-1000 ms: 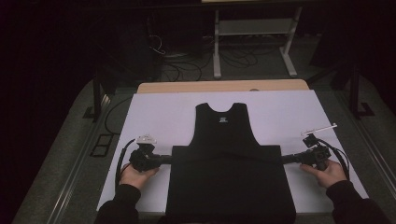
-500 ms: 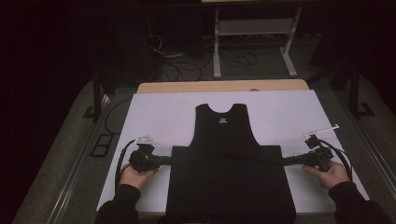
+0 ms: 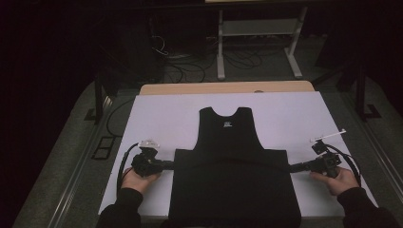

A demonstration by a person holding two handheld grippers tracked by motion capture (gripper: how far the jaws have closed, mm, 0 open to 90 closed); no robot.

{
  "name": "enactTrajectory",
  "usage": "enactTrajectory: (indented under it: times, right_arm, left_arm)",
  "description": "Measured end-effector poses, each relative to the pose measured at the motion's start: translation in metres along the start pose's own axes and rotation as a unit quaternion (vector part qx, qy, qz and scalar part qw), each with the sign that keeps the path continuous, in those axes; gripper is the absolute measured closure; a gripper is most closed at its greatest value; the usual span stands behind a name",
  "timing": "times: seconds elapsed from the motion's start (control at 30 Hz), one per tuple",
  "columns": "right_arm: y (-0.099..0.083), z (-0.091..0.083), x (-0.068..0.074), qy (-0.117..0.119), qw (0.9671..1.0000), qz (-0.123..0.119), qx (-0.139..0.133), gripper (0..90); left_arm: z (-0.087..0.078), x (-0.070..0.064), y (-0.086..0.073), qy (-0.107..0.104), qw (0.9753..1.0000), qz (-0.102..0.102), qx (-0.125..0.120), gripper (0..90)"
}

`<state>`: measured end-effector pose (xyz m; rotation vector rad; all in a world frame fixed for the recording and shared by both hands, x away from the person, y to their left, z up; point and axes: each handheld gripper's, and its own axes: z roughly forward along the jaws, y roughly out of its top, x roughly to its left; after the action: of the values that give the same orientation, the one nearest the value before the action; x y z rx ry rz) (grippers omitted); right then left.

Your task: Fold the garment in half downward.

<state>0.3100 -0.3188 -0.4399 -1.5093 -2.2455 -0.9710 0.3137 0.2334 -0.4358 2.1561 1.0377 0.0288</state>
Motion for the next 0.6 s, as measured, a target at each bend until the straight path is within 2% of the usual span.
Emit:
enactTrajectory:
  times: [0.13, 0.2, 0.3, 0.47, 0.6]
  right_arm:
    - [-0.0002, 0.0006, 0.0009, 0.005, 1.0000, 0.002, 0.004, 85.1]
    - [0.0001, 0.0009, 0.0005, 0.006, 0.9999, 0.007, 0.005, 80.9]
    - [0.0000, -0.0011, 0.0003, -0.008, 0.9999, 0.008, 0.001, 69.8]
    - [0.0001, -0.0055, 0.0016, -0.017, 0.9997, -0.004, -0.017, 62.2]
    - [0.0007, -0.0077, 0.0044, -0.025, 0.9991, -0.015, -0.030, 54.2]
  left_arm:
    - [0.0018, 0.0001, -0.0002, -0.003, 1.0000, -0.001, 0.000, 86.1]
    - [0.0027, -0.0005, -0.0003, -0.001, 1.0000, -0.001, -0.001, 83.4]
    - [0.0031, -0.0016, 0.0000, 0.008, 1.0000, 0.000, -0.002, 72.3]
    - [0.0011, -0.0023, 0.0011, 0.019, 0.9997, -0.007, -0.012, 55.8]
    - [0.0006, -0.0033, 0.0021, 0.015, 0.9998, -0.010, -0.014, 43.8]
